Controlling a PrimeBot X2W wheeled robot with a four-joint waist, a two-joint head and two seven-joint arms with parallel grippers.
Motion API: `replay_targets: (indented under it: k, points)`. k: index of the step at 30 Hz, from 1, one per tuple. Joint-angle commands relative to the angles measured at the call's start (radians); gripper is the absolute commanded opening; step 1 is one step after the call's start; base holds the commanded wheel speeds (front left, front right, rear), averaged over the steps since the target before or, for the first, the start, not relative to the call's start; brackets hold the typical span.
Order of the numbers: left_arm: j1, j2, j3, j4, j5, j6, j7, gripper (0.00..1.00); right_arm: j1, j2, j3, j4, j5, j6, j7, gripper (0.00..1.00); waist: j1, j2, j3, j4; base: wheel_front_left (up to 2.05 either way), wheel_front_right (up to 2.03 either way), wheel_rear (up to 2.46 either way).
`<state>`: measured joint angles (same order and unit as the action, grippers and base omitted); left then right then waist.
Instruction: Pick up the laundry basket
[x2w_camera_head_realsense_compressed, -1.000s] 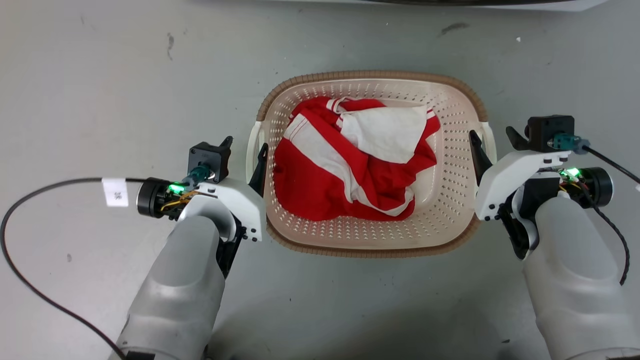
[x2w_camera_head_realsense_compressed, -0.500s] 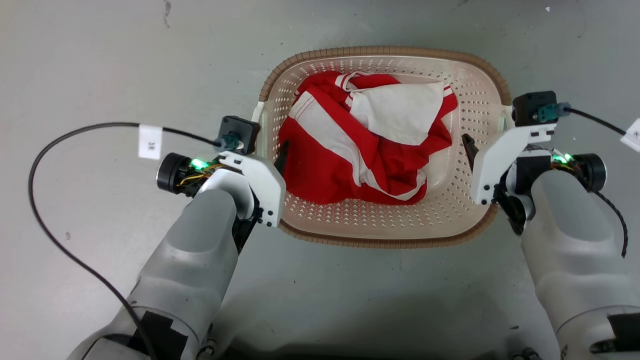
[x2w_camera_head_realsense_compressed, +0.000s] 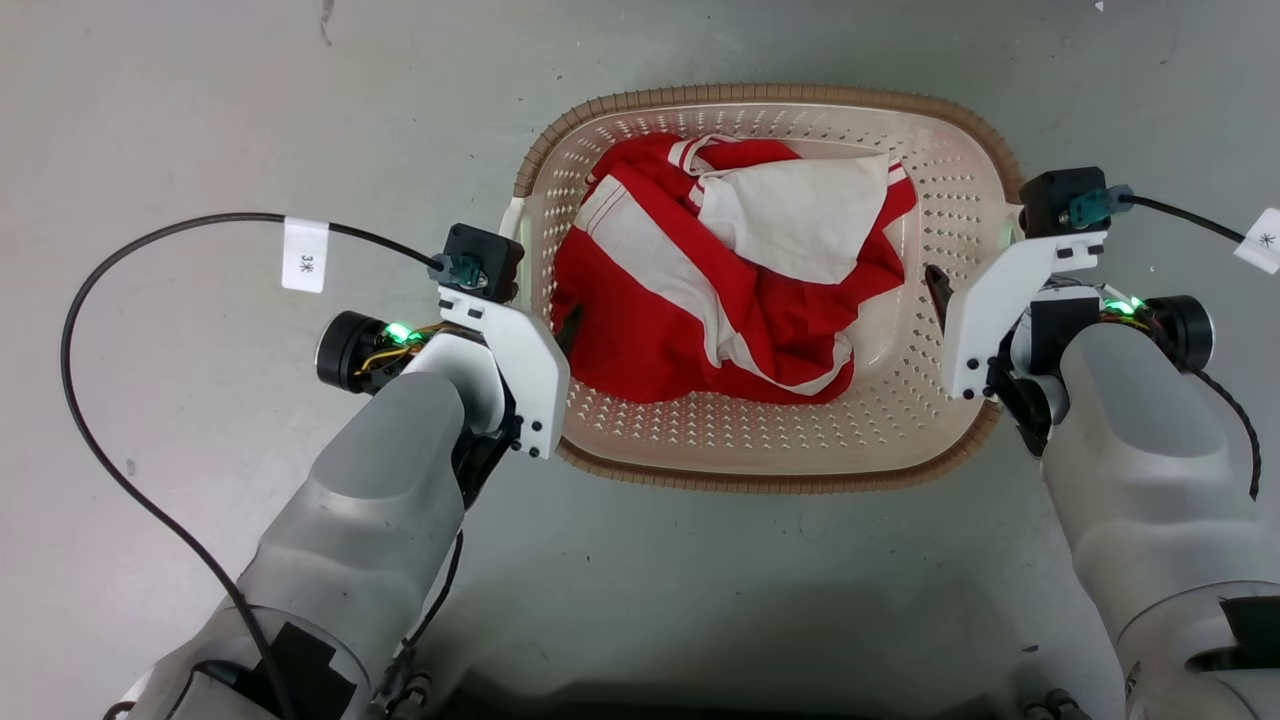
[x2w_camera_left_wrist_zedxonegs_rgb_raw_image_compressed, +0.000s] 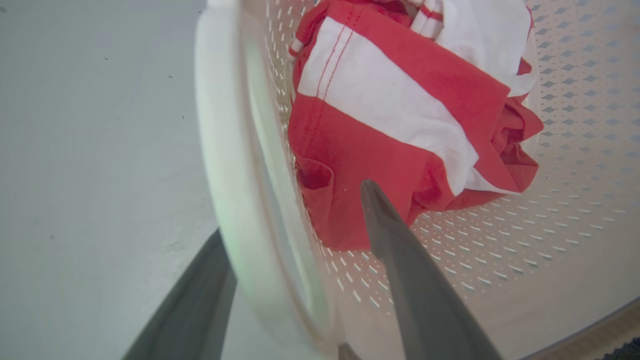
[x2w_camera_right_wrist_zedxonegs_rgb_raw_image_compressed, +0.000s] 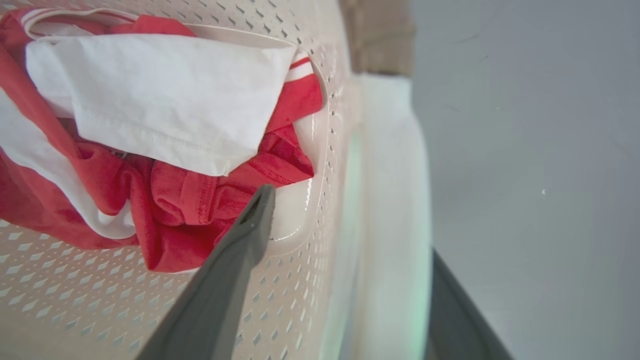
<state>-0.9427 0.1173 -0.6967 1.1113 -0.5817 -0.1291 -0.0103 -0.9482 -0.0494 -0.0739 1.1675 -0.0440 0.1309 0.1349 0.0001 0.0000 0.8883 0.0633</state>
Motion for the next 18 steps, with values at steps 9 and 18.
replay_targets:
  k: [9, 18]
  points:
    - [-0.020, 0.021, -0.119, -0.025, -0.115, -0.002, 0.018, 0.00, -0.043, 0.000, 0.016, 0.046, -0.005, 0.000, -0.032, 0.00, -0.0001, 0.0000, 0.010, 0.011, 0.00, 0.00, 0.00]
    - [-0.017, 0.048, -0.225, -0.025, -0.210, -0.002, 0.023, 0.00, -0.030, 0.001, 0.027, 0.083, -0.015, 0.001, -0.007, 0.00, -0.0001, 0.0000, -0.070, 0.008, 0.00, 0.00, 0.00]
